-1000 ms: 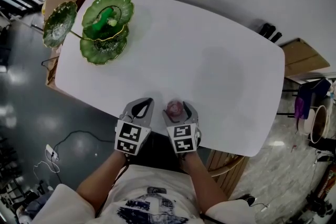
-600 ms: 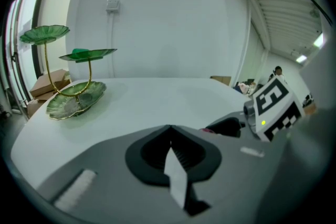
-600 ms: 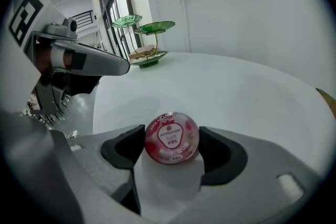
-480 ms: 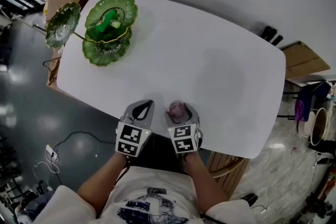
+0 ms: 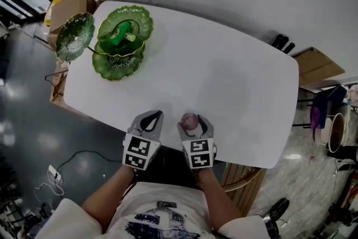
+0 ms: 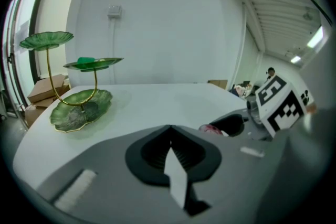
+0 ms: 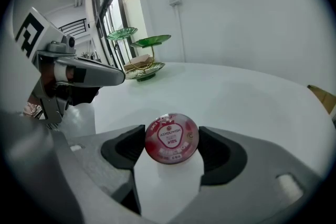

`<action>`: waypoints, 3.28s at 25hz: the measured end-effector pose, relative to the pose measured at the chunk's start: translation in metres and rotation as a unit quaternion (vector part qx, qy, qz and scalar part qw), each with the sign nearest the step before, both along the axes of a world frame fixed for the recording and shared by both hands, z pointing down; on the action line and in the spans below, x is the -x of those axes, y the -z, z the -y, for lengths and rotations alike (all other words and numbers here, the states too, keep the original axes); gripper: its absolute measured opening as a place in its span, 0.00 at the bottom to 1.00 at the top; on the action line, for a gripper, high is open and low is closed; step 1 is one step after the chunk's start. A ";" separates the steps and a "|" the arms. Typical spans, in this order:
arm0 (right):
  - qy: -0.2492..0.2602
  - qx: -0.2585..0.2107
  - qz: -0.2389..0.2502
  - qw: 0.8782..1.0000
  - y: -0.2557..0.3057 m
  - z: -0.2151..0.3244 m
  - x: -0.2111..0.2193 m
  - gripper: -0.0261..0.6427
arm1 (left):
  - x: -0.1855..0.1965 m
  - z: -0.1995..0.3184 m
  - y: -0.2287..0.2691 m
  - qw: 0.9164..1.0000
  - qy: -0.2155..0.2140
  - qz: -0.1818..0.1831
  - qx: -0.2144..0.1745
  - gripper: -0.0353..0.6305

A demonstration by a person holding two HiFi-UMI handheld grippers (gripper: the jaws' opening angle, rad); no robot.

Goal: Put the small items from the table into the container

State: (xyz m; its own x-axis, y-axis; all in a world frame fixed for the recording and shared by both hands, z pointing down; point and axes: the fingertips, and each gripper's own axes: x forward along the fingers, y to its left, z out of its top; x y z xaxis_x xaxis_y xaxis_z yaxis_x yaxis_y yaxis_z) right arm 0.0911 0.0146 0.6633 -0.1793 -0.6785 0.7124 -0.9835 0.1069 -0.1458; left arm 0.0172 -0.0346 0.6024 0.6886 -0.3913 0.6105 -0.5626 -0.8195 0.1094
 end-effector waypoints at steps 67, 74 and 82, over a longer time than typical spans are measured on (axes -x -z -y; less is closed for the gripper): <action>0.082 -0.141 -0.011 0.987 0.185 0.235 0.094 0.51 | 0.119 0.185 0.136 0.988 0.100 -0.047 -0.111 0.04; 0.137 -0.120 -0.029 0.983 0.170 0.253 0.096 0.51 | 0.111 0.197 0.130 0.985 0.129 -0.039 -0.108 0.04; 0.161 -0.103 -0.032 0.981 0.161 0.263 0.096 0.51 | 0.100 0.204 0.128 0.984 0.141 -0.035 -0.106 0.04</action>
State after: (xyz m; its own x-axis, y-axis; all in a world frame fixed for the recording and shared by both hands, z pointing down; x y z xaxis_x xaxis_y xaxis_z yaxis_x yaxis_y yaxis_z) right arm -0.0047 -0.2486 0.5024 -0.3671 -0.7250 0.5828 -0.9005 0.4340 -0.0274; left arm -0.0830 -0.2387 0.4747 0.5727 -0.6856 0.4494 -0.7674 -0.6412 -0.0003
